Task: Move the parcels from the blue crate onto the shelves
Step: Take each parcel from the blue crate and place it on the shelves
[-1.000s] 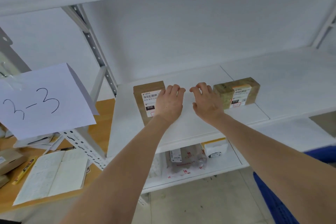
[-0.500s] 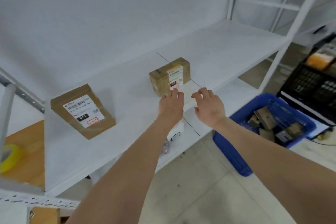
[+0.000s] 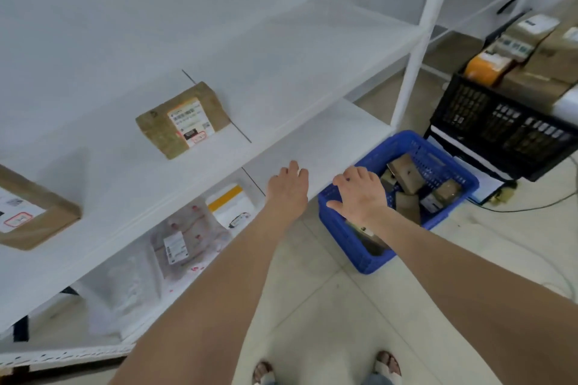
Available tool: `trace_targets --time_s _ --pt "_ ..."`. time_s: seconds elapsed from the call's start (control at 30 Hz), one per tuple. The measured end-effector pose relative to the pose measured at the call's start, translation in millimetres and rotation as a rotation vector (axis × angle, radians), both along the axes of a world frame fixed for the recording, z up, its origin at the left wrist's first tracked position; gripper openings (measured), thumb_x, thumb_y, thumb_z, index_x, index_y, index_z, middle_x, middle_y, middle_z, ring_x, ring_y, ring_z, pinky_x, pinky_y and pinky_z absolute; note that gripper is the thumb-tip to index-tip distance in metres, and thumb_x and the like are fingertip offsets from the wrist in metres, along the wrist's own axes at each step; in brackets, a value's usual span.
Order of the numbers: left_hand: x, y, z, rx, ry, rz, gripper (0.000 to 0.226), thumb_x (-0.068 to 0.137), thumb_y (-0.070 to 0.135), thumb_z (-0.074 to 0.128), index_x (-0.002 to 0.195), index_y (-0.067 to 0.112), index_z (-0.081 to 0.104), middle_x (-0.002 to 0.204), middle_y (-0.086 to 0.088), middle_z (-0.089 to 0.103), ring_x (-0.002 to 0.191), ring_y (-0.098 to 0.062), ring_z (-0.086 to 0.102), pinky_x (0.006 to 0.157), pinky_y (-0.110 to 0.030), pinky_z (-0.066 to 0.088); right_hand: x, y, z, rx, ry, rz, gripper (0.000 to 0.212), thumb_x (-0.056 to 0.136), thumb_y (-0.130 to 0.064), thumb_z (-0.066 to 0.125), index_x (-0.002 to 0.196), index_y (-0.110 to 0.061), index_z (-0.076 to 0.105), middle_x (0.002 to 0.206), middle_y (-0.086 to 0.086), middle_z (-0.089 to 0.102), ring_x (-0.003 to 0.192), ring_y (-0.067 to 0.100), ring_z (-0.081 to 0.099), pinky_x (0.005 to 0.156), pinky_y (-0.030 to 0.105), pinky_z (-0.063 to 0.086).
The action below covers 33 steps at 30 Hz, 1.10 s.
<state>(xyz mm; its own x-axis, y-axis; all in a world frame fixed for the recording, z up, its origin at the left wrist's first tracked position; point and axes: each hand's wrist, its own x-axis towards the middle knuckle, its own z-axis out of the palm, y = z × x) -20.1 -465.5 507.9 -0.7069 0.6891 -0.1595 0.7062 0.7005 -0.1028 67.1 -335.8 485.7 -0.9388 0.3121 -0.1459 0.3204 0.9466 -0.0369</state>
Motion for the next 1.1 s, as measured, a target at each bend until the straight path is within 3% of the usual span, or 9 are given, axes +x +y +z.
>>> trace_targets --time_s 0.2,0.4,0.53,0.67,1.03,1.1 --pt "40 77 -24 -0.015 0.005 -0.028 0.04 0.088 0.008 0.049 0.127 0.009 0.046 0.129 -0.009 0.041 0.107 -0.023 0.049 0.07 -0.03 0.038 39 88 -15 0.004 -0.068 0.01 0.048 0.092 -0.045 0.05 0.132 -0.02 0.043 0.134 0.008 0.042 0.127 0.028 0.037 0.108 0.04 0.033" --pt "41 133 -47 -0.052 0.002 -0.035 0.031 0.088 0.007 0.047 0.119 0.009 0.05 0.124 -0.008 0.044 0.101 -0.023 0.049 0.068 -0.029 0.033 40 146 -35 -0.042 -0.145 0.028 0.038 0.091 -0.027 0.054 0.127 -0.018 0.045 0.133 0.009 0.038 0.124 0.028 0.036 0.102 0.037 0.037" --pt "31 177 -70 -0.084 -0.079 0.0 0.028 0.088 0.006 0.048 0.115 0.01 0.049 0.123 -0.008 0.043 0.095 -0.022 0.05 0.061 -0.03 0.032 24 190 -54 -0.1 -0.174 0.059 0.036 0.094 -0.029 0.052 0.128 -0.017 0.045 0.135 0.009 0.034 0.125 0.026 0.035 0.096 0.036 0.043" --pt "4 230 -102 -0.1 -0.14 0.021 0.028 0.088 0.011 0.051 0.116 0.01 0.048 0.125 -0.009 0.042 0.102 -0.023 0.048 0.065 -0.03 0.034 -8 252 -75 -0.105 -0.206 0.085 0.036 0.095 -0.031 0.051 0.128 -0.018 0.046 0.135 0.008 0.033 0.126 0.025 0.035 0.089 0.034 0.047" --pt "-67 357 -178 -0.167 -0.292 0.097 0.038 0.089 0.012 0.053 0.126 0.009 0.043 0.136 -0.013 0.036 0.119 -0.027 0.042 0.09 -0.036 0.04 -98 390 -145 -0.108 -0.346 0.069 0.065 0.089 -0.041 0.06 0.143 -0.023 0.027 0.145 0.011 0.026 0.131 0.031 0.034 0.103 0.043 0.038" --pt "-88 381 -218 -0.173 -0.334 0.177 0.041 0.09 0.013 0.053 0.128 0.008 0.041 0.138 -0.014 0.035 0.119 -0.028 0.042 0.09 -0.037 0.041 -132 414 -188 -0.138 -0.389 0.088 0.071 0.089 -0.041 0.06 0.146 -0.025 0.021 0.149 0.012 0.02 0.133 0.032 0.032 0.104 0.044 0.037"
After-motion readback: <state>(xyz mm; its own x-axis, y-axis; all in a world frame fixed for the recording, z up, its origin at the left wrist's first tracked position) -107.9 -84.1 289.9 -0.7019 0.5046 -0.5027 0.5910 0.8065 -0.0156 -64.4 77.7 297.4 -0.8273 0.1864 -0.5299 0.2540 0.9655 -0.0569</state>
